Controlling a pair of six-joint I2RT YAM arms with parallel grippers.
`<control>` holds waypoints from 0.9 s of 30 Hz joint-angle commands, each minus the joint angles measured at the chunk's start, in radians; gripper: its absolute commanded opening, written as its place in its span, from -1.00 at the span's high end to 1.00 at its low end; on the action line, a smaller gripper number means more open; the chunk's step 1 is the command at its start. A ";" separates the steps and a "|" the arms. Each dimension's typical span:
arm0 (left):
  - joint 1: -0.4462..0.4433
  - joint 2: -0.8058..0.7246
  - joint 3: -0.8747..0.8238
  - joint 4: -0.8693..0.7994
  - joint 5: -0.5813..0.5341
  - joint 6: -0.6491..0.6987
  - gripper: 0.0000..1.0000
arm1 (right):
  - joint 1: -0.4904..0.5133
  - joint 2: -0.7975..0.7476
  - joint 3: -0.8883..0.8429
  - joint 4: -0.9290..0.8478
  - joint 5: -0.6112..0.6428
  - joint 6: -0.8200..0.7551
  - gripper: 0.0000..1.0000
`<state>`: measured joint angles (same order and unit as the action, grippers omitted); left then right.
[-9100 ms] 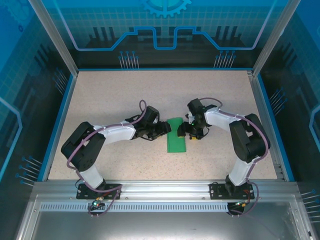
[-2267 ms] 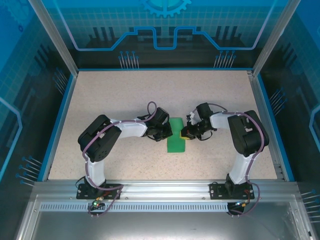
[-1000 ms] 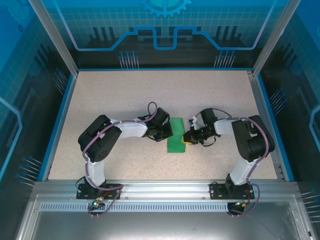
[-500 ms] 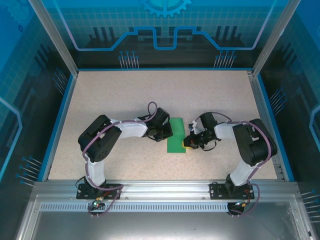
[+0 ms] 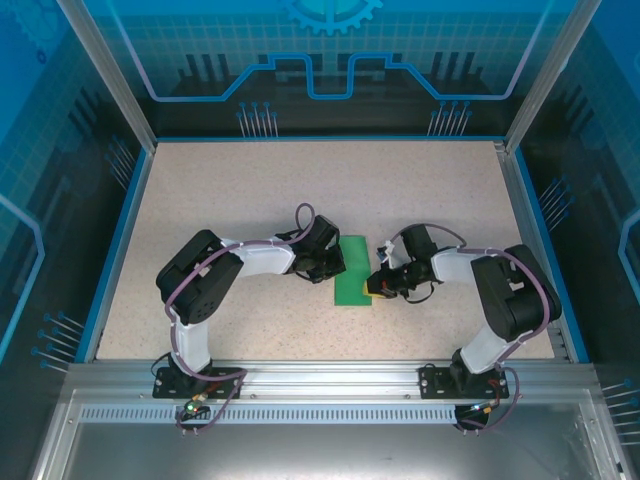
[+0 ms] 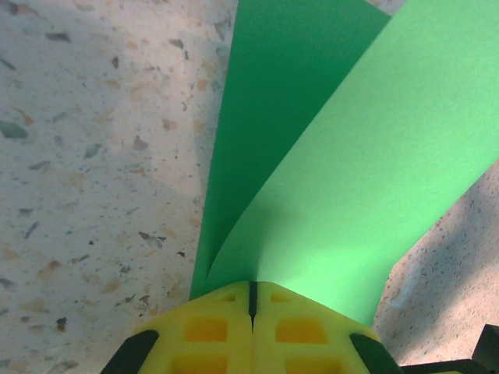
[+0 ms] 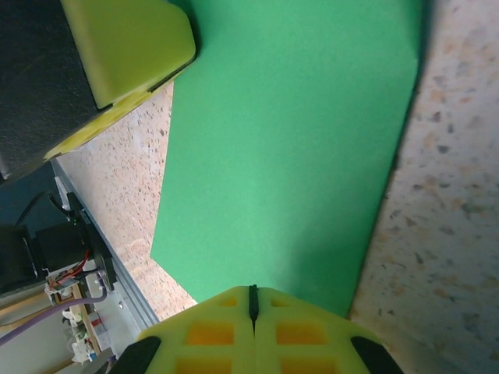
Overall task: Fold a paper plane with a square sheet of paper (pick it up from the middle)
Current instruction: Fold the square sheet of paper in half at the center of the table.
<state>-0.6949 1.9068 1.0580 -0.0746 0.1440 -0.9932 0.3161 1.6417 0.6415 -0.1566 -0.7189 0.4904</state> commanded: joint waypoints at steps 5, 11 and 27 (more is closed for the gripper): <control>-0.016 0.044 -0.013 -0.127 -0.026 0.014 1.00 | 0.021 0.043 -0.050 0.019 0.061 0.027 1.00; -0.016 0.044 -0.013 -0.128 -0.026 0.016 1.00 | 0.023 0.062 -0.066 0.043 0.044 0.042 1.00; -0.017 0.044 -0.009 -0.137 -0.026 0.020 1.00 | 0.050 -0.002 -0.086 -0.007 0.059 0.027 1.00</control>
<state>-0.6968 1.9068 1.0592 -0.0776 0.1417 -0.9924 0.3443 1.6115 0.5766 -0.1406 -0.6819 0.5194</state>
